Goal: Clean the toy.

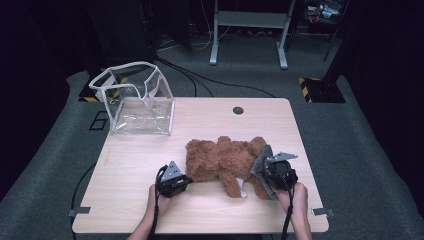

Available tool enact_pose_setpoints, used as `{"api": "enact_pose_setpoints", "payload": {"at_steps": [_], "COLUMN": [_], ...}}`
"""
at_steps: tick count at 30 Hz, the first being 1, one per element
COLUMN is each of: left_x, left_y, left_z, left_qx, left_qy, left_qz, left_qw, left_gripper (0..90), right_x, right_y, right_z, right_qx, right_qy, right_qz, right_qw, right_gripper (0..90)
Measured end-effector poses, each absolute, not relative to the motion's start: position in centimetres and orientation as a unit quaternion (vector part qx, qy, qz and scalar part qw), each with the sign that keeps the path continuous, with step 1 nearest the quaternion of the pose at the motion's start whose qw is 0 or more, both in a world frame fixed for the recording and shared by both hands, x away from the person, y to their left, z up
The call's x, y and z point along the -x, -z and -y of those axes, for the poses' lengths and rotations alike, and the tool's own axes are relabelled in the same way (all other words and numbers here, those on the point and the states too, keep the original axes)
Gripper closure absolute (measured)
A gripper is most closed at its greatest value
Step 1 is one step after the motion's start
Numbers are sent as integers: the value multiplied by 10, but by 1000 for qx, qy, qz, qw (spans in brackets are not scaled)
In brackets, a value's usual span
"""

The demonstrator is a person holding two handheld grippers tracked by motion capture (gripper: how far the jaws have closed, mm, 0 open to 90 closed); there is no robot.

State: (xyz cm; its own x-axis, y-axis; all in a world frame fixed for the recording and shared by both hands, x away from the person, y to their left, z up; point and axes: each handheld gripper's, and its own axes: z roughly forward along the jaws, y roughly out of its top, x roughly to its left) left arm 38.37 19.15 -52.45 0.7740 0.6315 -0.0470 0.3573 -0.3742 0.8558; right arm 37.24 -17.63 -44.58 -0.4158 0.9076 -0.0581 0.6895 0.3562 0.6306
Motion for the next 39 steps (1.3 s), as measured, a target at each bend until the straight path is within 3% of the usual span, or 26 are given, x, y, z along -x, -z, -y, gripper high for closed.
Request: {"api": "enact_pose_setpoints", "payload": {"at_steps": [13, 19, 24, 39], "left_x": [-384, -384, -384, -384], "left_y": [525, 525, 525, 525], "left_z": [-191, -190, -191, -190], "left_qx": [-815, -815, -815, -814], "left_qy": [-145, -143, -146, -145], "left_qz": [-305, -308, -307, -308], "left_qw": [471, 470, 470, 470], "left_gripper": [814, 815, 817, 817], "right_x": [-350, -352, -363, -344], "right_y": [447, 427, 440, 458], "right_z": [200, 171, 149, 190], "right_qx": [-523, -489, -478, -520], "right_qy": [-251, -301, -267, -265], "right_qz": [-790, -792, -805, -786], "right_qw": [198, 209, 228, 204], "right_gripper": [731, 729, 730, 731]}}
